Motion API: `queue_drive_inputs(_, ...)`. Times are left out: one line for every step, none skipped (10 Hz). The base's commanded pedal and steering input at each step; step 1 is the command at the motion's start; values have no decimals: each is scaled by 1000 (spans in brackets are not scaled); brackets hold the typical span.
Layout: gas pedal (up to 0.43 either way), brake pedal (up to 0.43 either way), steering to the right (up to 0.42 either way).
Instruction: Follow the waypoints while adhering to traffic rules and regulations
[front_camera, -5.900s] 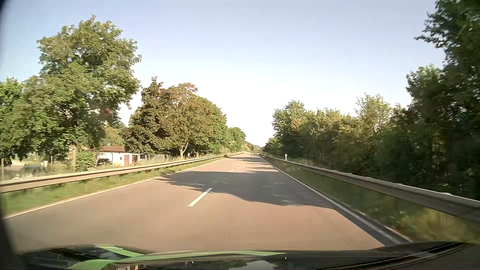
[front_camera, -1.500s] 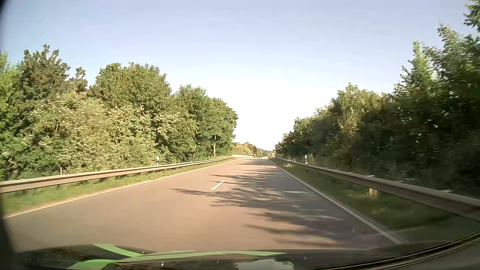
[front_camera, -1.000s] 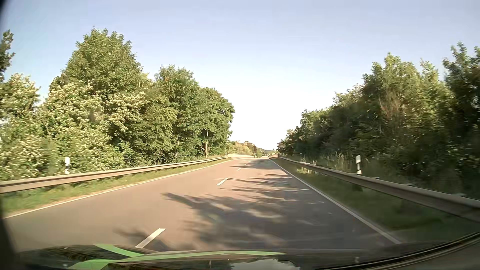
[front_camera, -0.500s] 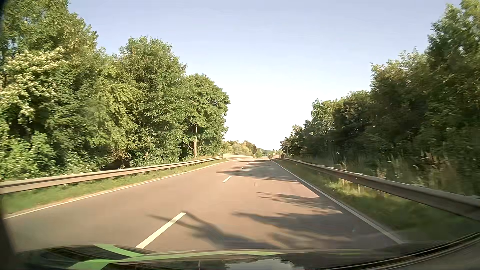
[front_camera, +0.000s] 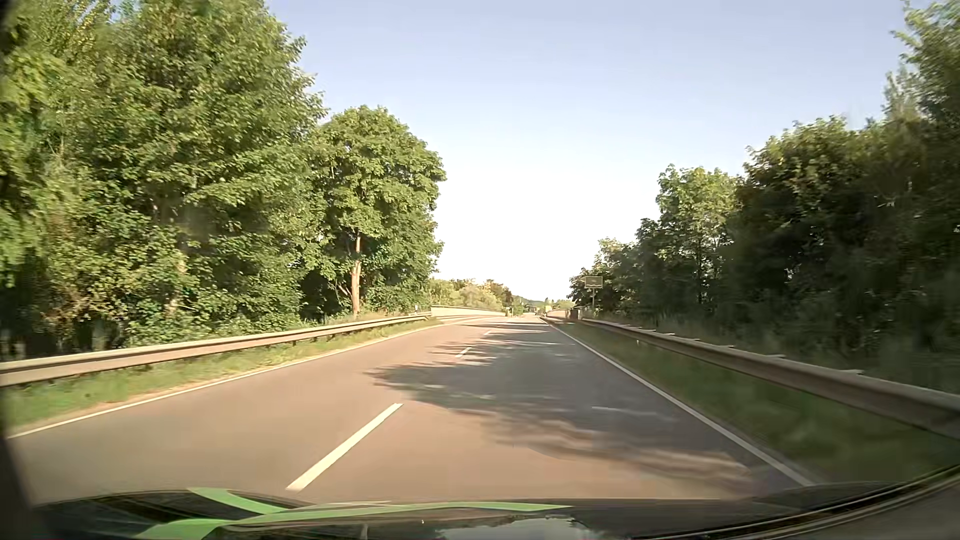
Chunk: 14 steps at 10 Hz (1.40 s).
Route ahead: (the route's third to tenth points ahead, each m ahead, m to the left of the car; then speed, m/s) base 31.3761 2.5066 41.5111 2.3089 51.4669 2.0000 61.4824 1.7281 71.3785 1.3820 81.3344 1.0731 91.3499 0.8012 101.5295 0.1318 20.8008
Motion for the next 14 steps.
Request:
queue_drive_inputs(240, 0, 0)
queue_drive_inputs(240, 0, 0)
queue_drive_inputs(248, 0, 0)
queue_drive_inputs(248, 0, 0)
queue_drive_inputs(248, 0, 1)
queue_drive_inputs(240, 0, 1)
queue_drive_inputs(228, 0, 2)
queue_drive_inputs(228, 0, 2)
queue_drive_inputs(228, 0, 2)
queue_drive_inputs(240, 0, 2)
queue_drive_inputs(248, 0, 2)
queue_drive_inputs(248, 0, 2)
queue_drive_inputs(248, 0, 1)
queue_drive_inputs(248, 0, 2)
